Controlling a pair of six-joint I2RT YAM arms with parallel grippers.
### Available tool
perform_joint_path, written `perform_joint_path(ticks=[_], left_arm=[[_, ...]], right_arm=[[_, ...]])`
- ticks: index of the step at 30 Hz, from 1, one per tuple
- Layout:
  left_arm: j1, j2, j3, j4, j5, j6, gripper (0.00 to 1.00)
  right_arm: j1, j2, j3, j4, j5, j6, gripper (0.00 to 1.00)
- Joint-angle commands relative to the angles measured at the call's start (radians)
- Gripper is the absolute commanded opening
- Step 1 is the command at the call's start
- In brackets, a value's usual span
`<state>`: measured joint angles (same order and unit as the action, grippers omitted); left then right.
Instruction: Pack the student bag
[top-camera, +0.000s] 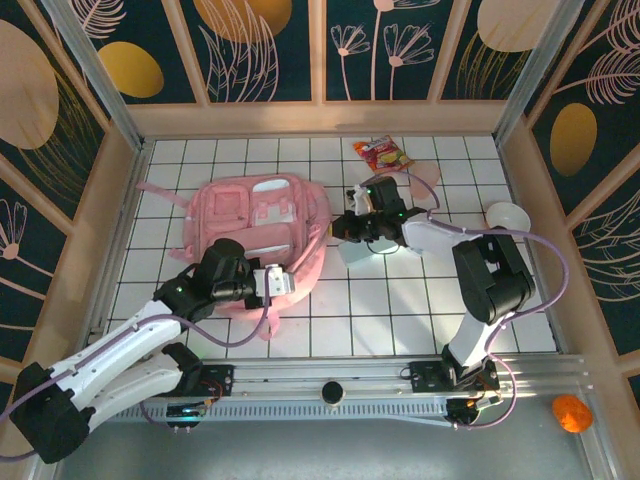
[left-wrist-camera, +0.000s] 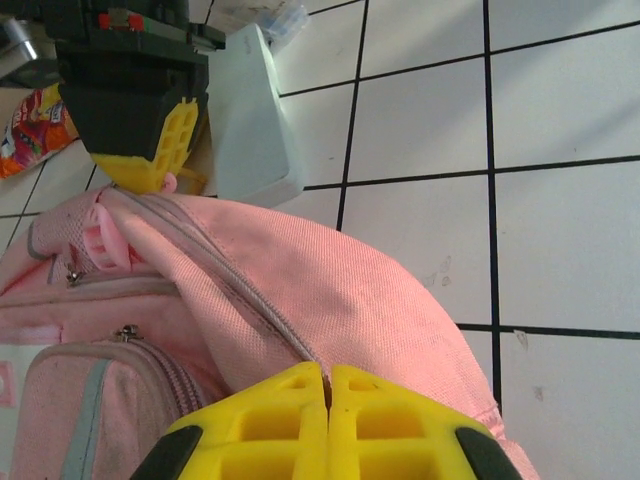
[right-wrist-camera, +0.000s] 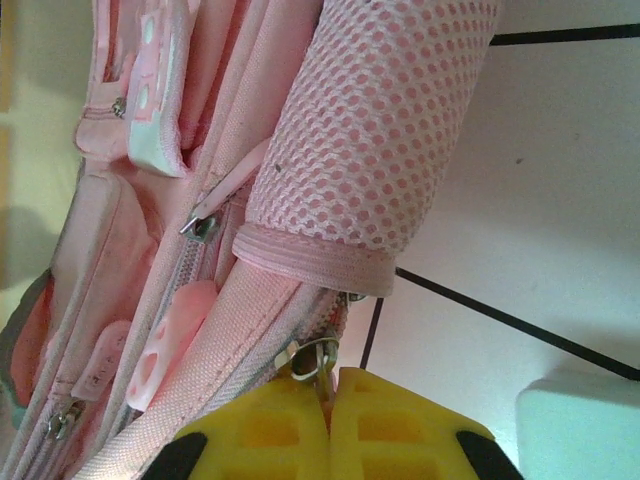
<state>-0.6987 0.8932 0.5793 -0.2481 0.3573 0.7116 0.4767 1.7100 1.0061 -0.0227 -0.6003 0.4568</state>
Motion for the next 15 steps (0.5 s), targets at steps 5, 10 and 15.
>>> perform_joint_path(ticks=[5,10,15], left_arm=[[0.05,-0.094,-0.062,0.206,-0.045,-0.29,0.69],[0.168,-0.105,-0.067,0.159,-0.09,-0.278,0.78],[0.168,0.029,-0.041,0.028,-0.173,-0.072,0.84]], right_arm=[[-0.042,-0.258,-0.011,-0.085,0.264,-0.013,0.44],[0.048,-0.387,-0.063,-0.17,0.318,0.022,0.44],[0.196,-0.426,-0.148,-0.12,0.365,0.104,0.43]])
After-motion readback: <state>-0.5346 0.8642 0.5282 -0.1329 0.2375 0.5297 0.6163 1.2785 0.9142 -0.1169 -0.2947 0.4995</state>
